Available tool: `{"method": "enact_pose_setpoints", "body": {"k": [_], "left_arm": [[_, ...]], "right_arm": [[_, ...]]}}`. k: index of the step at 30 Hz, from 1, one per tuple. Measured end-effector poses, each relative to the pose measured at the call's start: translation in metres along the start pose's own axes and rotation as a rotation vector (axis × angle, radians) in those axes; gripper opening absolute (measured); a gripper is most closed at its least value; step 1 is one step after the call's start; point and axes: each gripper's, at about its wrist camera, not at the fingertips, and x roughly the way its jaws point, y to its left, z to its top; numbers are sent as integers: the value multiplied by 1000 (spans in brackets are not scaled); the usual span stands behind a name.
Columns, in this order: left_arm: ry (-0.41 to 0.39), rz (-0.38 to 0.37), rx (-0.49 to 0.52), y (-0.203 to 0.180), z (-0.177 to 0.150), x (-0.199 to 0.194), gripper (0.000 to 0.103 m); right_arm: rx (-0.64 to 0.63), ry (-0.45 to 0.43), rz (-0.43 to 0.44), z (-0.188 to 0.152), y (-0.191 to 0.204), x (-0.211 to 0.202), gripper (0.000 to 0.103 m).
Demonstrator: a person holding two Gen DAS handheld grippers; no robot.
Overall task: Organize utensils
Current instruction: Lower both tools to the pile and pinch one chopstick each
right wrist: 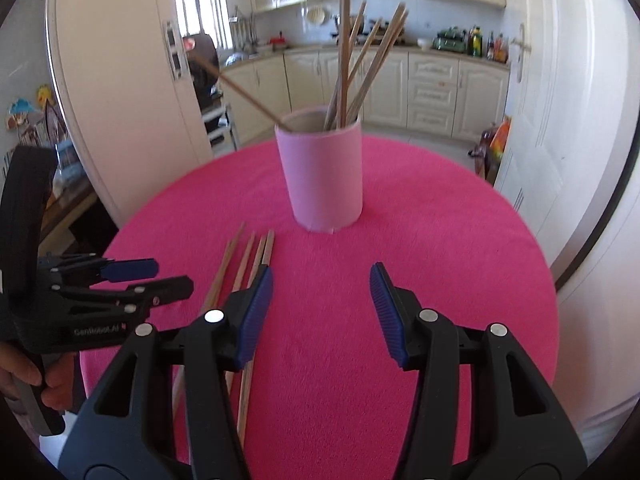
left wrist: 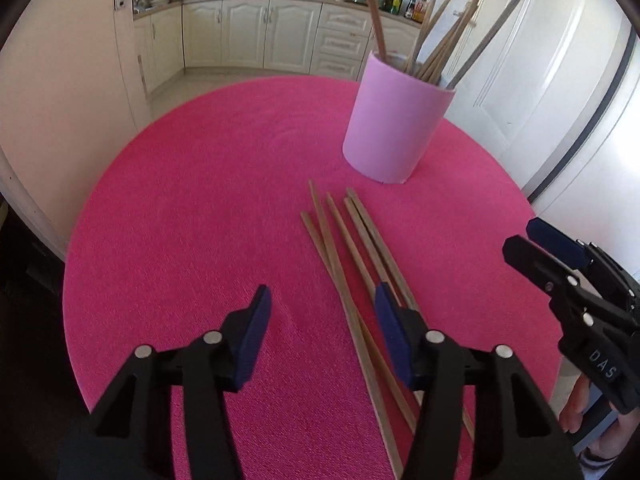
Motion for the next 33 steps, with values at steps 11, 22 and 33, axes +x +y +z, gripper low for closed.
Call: {"method": "enact_pose_setpoints", "body": {"k": [11, 22, 33], "left_arm": [[90, -39, -28, -2, -1, 26, 12], [76, -54, -49, 13, -8, 17, 8], [66, -51, -40, 11, -2, 15, 8]], "right_arm": [[-25, 188, 82, -3, 12, 28, 35], [-76, 338, 116, -3, 29, 61, 27], [-146, 427, 97, 5, 52, 77, 19]]}}
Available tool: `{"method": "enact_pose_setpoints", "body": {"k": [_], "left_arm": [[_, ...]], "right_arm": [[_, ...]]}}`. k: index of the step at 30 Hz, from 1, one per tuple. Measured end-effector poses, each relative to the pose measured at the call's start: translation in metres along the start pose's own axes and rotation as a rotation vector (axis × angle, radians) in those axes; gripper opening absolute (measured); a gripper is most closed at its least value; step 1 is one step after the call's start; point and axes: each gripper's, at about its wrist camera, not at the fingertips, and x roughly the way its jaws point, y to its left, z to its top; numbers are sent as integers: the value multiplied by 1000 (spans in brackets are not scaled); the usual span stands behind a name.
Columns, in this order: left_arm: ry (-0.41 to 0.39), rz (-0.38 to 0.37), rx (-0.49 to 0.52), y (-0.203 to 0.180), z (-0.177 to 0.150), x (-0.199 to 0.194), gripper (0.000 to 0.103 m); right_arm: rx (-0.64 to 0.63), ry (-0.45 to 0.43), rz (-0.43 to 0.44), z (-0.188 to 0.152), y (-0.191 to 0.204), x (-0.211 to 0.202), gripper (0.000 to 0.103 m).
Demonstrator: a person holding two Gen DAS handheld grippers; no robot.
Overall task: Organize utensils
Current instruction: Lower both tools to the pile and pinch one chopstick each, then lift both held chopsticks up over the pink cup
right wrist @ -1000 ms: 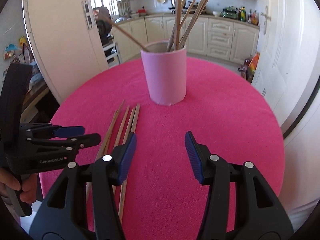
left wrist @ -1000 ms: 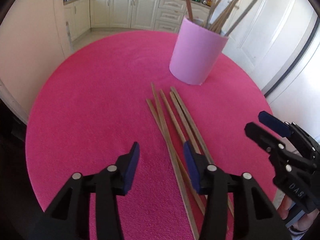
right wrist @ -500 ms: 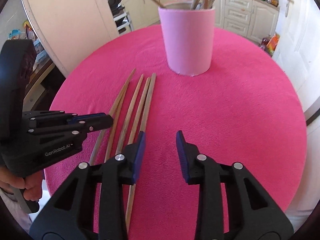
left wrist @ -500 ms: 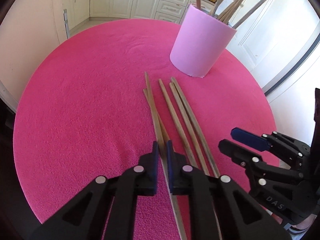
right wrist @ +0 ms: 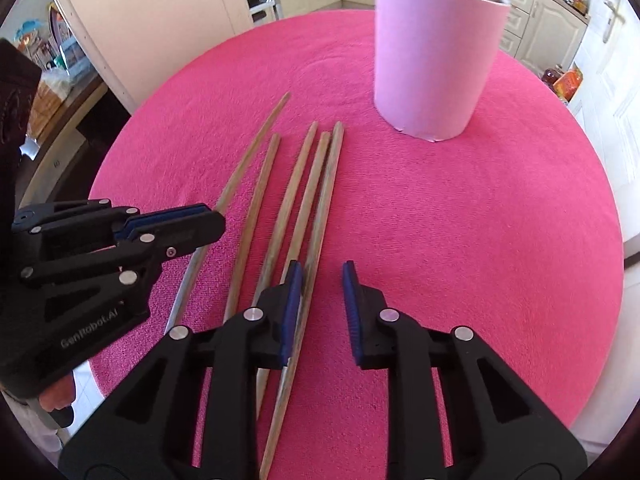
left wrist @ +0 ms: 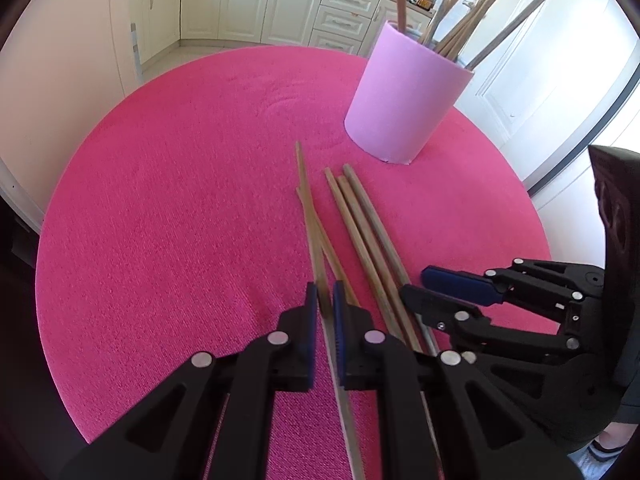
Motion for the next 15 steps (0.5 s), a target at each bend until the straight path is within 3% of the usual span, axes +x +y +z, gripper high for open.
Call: {"method": "enact_pose_setpoints", "body": {"k": [3, 6, 15], "left_arm": [[-3, 1, 0, 0, 0, -2, 8], [-10, -1, 3, -1, 0, -4, 8], [-85, -30, 57, -15, 2, -29, 7]], "right_arm": [[1, -7, -12, 1, 1, 1, 9], [14, -27, -3, -3, -4, -1, 6], [89, -219, 59, -15, -26, -44, 6]]}}
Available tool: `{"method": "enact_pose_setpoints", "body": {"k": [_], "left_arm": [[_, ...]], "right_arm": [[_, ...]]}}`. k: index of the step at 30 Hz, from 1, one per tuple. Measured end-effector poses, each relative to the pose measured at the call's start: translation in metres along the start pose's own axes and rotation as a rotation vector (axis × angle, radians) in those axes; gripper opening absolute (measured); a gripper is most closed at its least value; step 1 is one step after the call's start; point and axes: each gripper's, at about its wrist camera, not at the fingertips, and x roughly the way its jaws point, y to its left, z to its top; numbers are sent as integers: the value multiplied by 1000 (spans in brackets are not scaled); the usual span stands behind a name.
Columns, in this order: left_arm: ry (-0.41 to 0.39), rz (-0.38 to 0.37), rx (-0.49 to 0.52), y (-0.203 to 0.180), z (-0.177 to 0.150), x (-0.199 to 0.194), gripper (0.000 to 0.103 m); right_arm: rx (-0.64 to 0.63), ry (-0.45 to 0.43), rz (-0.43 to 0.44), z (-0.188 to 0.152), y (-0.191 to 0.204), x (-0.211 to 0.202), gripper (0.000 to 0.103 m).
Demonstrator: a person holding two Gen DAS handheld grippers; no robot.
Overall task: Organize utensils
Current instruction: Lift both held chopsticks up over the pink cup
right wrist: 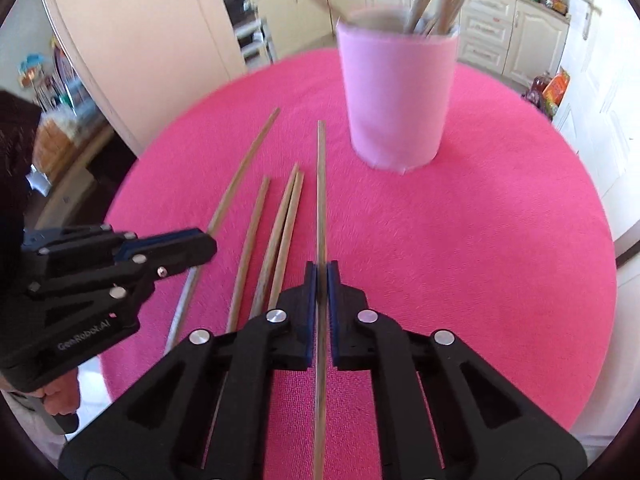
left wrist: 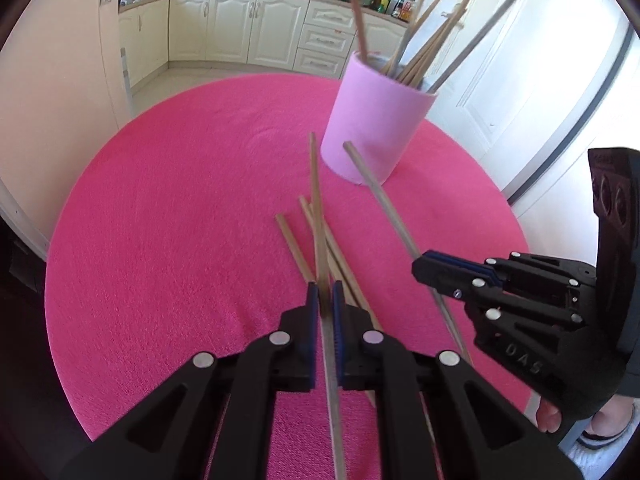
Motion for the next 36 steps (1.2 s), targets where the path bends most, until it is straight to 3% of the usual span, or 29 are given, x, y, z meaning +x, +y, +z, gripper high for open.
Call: {"method": "enact_pose_setpoints", "body": {"k": [5, 13, 18, 23, 29, 34, 36], "left_arm": [[-120, -50, 37, -14, 11, -26, 6], [-445, -114, 123, -41, 29, -74, 6], [-651, -144, 166, -60, 50, -93, 6], [-793, -144, 176, -79, 77, -95, 6], [-904, -112, 179, -89, 111, -89, 6], [-951, -94, 186, -92, 127, -71, 6], [-935, -93, 181, -89, 134, -59, 6]], "right_arm": [[48, -214, 65, 5, -14, -46, 6], [86, -610, 113, 9, -35, -116, 6], [118, -832, 54, 15, -52, -136, 6], [132, -1001, -57, 27, -68, -130, 6], [139, -1078, -59, 57, -90, -109, 6], [151, -1119, -42, 78, -102, -91, 6], [155, -1133, -48, 84, -101, -83, 6]]}}
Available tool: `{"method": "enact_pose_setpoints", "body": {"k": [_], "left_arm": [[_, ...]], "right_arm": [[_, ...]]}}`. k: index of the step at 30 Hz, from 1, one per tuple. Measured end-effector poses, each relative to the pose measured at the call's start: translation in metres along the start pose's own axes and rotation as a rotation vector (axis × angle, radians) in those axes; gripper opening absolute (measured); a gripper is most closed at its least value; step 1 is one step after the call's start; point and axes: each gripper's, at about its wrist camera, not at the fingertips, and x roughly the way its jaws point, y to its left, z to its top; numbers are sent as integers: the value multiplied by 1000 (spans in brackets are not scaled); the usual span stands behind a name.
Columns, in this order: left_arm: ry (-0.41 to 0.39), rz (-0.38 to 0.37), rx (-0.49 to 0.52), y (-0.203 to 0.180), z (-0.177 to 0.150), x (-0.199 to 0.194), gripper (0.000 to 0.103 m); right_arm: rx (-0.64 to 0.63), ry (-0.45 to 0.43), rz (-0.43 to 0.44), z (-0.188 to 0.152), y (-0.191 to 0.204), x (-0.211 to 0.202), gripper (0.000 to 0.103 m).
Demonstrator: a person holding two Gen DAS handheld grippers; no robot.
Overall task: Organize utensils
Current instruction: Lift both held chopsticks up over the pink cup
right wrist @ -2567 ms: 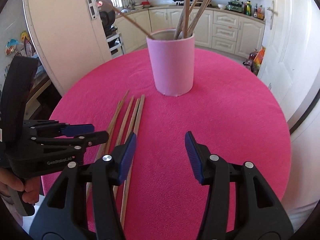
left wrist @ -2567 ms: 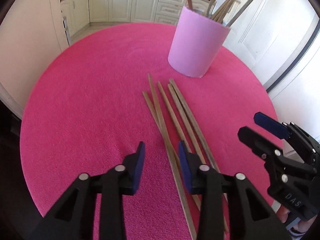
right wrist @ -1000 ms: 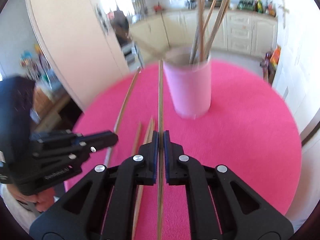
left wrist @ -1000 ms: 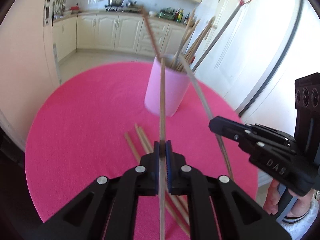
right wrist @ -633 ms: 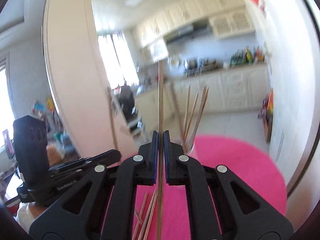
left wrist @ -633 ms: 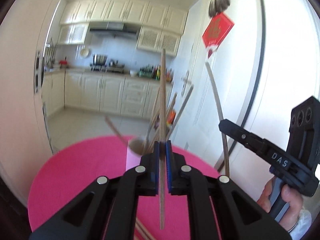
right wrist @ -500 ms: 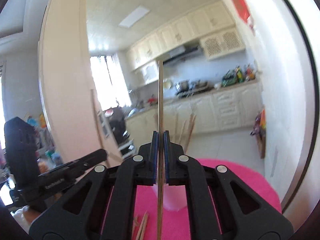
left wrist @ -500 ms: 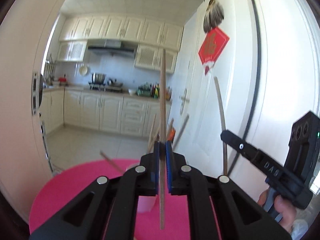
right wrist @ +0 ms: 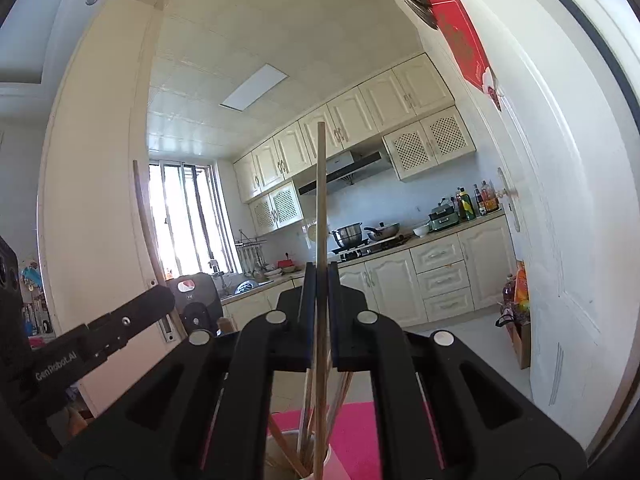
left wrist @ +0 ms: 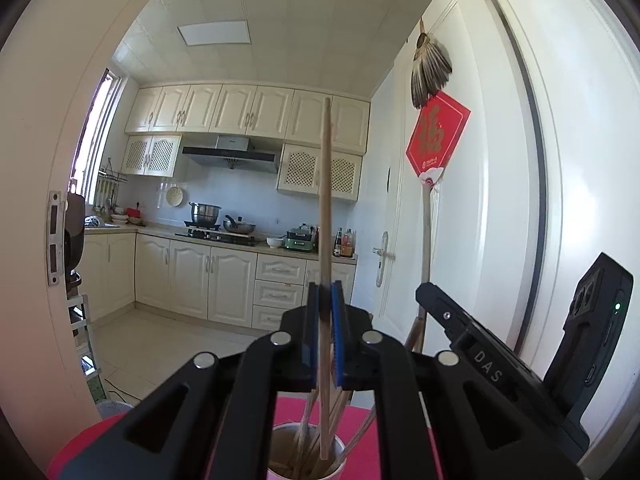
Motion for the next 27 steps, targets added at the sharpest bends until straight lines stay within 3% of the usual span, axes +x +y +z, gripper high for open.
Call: {"method": "enact_pose_setpoints", "body": {"k": [11, 21, 24, 27], "left_arm": [[109, 2, 3, 17, -35, 30, 6], [152, 29, 23, 18, -50, 28, 8], [155, 33, 10, 19, -48, 24, 25], [145, 44, 16, 20, -46, 19, 25]], "right_arm": [[10, -15, 32, -14, 6, 27, 6], [-10, 21, 57, -22, 8, 28, 6], [-34, 40, 62, -26, 13, 24, 6], [-51, 61, 62, -29, 15, 20, 6]]}}
